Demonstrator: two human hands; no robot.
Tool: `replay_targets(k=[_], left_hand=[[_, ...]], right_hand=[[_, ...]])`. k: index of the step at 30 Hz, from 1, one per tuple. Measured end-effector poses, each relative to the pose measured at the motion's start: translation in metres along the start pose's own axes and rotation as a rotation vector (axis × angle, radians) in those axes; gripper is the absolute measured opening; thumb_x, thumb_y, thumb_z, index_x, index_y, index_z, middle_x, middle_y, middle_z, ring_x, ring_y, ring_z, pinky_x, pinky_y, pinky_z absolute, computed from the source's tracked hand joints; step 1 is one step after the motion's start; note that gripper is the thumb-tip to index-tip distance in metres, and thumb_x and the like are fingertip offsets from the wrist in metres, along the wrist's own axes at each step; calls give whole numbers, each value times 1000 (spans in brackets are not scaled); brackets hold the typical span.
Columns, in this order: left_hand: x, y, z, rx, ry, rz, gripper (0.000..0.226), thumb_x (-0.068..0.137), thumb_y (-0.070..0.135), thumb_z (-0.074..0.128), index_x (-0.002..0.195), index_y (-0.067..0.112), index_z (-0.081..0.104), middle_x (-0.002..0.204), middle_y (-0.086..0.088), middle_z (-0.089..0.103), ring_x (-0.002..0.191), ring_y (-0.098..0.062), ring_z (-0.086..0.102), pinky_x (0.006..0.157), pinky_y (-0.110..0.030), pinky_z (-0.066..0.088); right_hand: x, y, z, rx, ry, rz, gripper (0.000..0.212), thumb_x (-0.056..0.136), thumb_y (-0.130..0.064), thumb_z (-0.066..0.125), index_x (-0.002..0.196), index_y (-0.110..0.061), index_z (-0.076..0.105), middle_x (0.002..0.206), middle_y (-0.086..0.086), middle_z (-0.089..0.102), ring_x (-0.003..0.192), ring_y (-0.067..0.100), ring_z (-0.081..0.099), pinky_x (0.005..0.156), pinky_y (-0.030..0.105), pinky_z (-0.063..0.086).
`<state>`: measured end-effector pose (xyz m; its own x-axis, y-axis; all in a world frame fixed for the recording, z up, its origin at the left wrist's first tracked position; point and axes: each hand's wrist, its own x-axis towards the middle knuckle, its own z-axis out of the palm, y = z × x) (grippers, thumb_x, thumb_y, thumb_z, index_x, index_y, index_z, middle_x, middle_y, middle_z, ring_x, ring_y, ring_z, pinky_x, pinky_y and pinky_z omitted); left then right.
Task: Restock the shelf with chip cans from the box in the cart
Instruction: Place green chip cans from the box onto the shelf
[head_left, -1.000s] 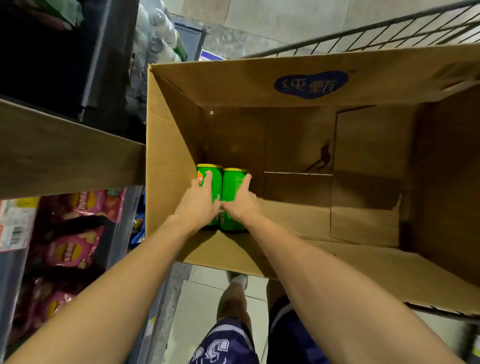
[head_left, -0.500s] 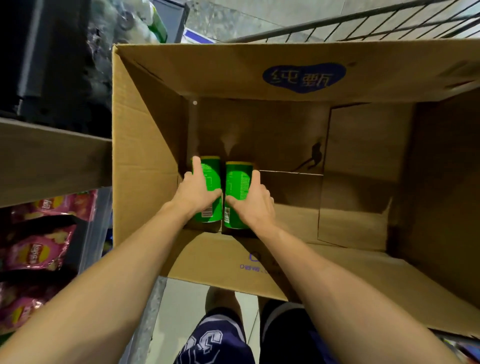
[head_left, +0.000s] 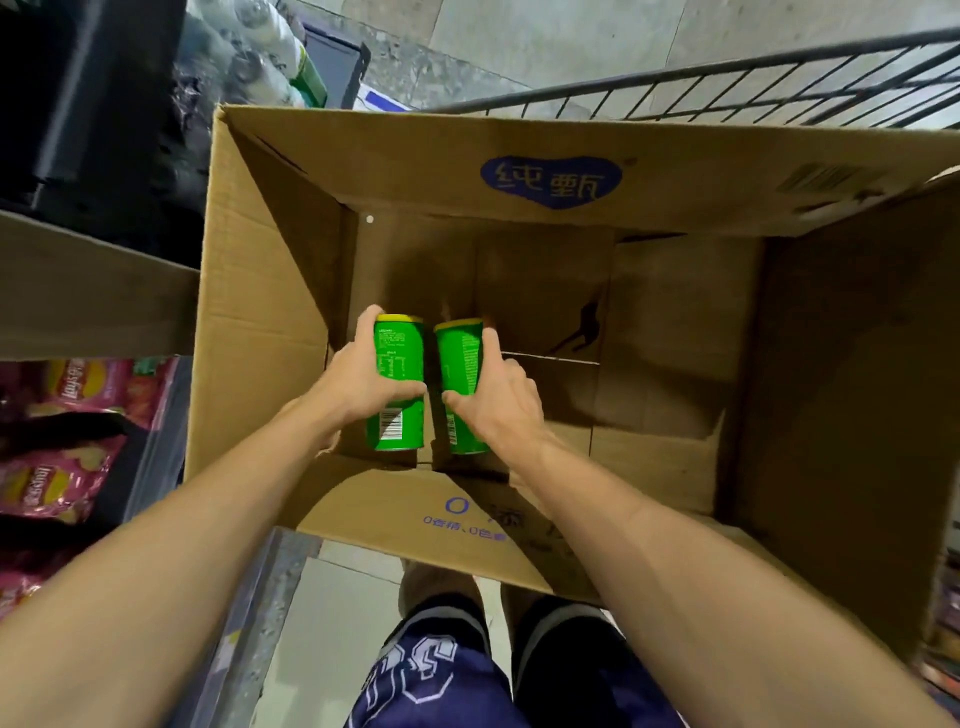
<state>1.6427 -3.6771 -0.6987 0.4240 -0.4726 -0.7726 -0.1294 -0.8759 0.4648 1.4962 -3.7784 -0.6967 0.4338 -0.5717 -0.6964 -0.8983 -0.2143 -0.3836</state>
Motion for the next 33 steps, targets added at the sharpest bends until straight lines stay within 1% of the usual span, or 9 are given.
replay_targets(k=[3, 5, 8, 11, 15, 18, 21, 26, 33], left_hand=[[-21, 3, -12, 4, 21, 17, 99, 75, 25, 84, 145, 33, 14, 113, -1, 56, 89, -10, 58, 60, -19, 41], [-41, 8, -22, 17, 84, 43, 103, 73, 29, 86, 146, 34, 14, 115, -3, 56, 88, -11, 57, 66, -25, 44], [-77, 24, -40, 60, 190, 111, 105, 72, 34, 86, 146, 38, 12, 116, -4, 51, 97, -19, 56, 79, -35, 46], [-117, 36, -56, 112, 314, 172, 105, 70, 43, 85, 145, 43, 11, 112, -5, 48, 94, -22, 54, 82, -38, 45], [-175, 42, -73, 123, 431, 233, 108, 67, 46, 85, 147, 38, 13, 117, -15, 52, 106, -34, 54, 85, -37, 43], [-231, 32, -72, 83, 525, 211, 106, 68, 47, 84, 147, 37, 14, 109, -13, 50, 104, -36, 55, 76, -34, 37], [-295, 5, -60, 9, 635, 179, 106, 69, 52, 81, 146, 41, 8, 110, -13, 50, 104, -35, 55, 81, -37, 41], [-419, -48, -34, -121, 876, 176, 105, 71, 53, 81, 147, 40, 9, 116, 0, 50, 109, -19, 47, 83, -34, 38], [-600, -128, 1, -209, 1210, -34, 108, 74, 44, 82, 152, 30, 7, 123, -10, 55, 104, -29, 59, 86, -41, 52]], right_hand=[[-11, -7, -22, 4, 22, -83, 104, 83, -44, 76, 154, -34, 1, 123, 12, 59, 111, 30, 60, 92, 45, 50], [-21, -15, -40, 4, 30, -136, 111, 81, -46, 77, 156, -36, -5, 125, 12, 59, 112, 30, 59, 94, 46, 49], [-46, -28, -64, 32, 67, -232, 114, 79, -48, 78, 155, -39, -6, 126, 10, 60, 112, 28, 61, 96, 48, 49], [-77, -40, -85, 69, 120, -310, 114, 77, -49, 80, 153, -42, -4, 129, 6, 59, 113, 26, 61, 97, 51, 49], [-126, -60, -97, 17, 166, -476, 111, 76, -52, 78, 153, -43, -2, 131, 4, 58, 118, 26, 58, 99, 48, 47], [-168, -73, -89, -5, 174, -578, 111, 77, -54, 77, 153, -43, -3, 132, 3, 58, 118, 25, 58, 98, 47, 47], [-216, -84, -76, 5, 134, -691, 109, 79, -54, 75, 153, -42, -3, 134, 3, 56, 119, 26, 57, 98, 47, 47], [-312, -105, -41, 5, 50, -939, 109, 81, -48, 75, 155, -39, -5, 136, 7, 54, 120, 31, 55, 97, 45, 46], [-467, -143, 31, -25, -122, -1293, 110, 83, -47, 74, 157, -35, -7, 141, 11, 51, 124, 34, 54, 96, 47, 47]])
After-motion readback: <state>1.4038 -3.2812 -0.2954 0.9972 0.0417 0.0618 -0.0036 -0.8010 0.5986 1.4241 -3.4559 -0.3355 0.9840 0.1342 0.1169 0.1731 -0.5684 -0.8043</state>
